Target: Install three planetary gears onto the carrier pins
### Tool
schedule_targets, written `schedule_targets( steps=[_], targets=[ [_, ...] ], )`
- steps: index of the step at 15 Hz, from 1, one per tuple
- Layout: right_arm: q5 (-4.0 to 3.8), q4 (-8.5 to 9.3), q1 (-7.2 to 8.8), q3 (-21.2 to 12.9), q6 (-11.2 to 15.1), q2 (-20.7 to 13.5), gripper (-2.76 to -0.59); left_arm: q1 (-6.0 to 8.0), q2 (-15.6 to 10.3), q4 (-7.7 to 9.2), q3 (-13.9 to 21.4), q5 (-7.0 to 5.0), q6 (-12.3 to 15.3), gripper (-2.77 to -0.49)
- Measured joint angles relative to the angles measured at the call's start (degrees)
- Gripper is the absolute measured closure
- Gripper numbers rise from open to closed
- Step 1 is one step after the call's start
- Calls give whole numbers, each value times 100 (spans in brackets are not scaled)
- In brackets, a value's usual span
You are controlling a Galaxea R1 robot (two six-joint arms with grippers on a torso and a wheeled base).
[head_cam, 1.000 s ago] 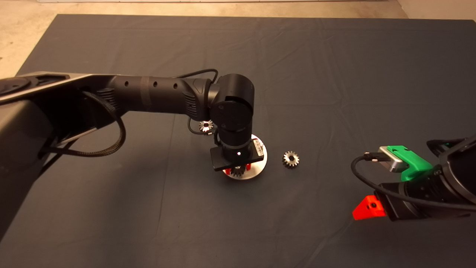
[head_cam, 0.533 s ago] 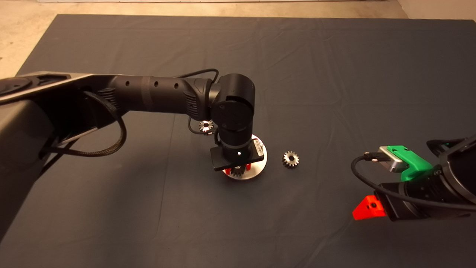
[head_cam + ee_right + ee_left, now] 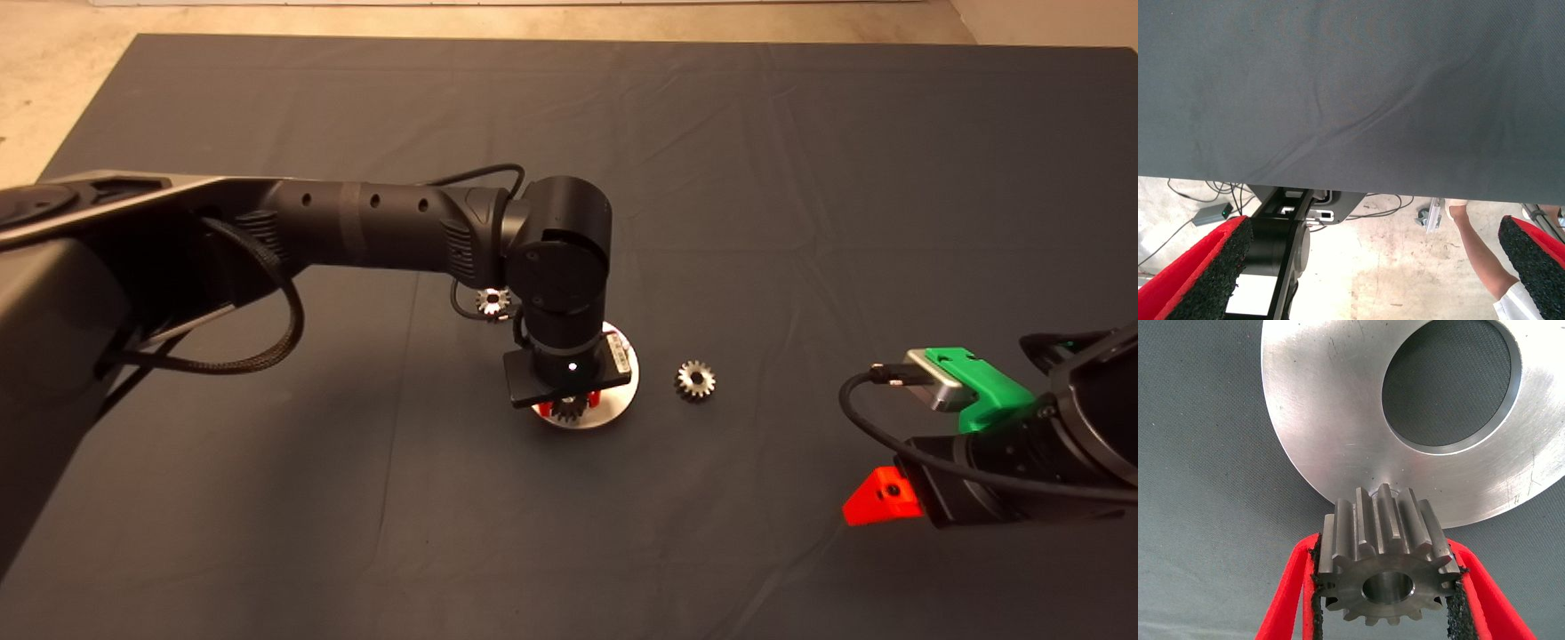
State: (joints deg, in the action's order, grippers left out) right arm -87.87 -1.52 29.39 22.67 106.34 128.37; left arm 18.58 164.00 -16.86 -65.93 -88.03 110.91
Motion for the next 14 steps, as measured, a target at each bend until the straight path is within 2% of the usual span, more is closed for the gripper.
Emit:
schedule_targets(
  steps=[4,9,14],
  targets=[
    [0,-1,-1,0,0,2,-276,0,-5,-4,0,5,-24,-86],
    [0,-1,1,0,0,0,-276,2,-99,9,13,123,4,-86],
    [0,-1,1,0,0,2,-276,2,-99,16,13,121,6,-86]
  ],
)
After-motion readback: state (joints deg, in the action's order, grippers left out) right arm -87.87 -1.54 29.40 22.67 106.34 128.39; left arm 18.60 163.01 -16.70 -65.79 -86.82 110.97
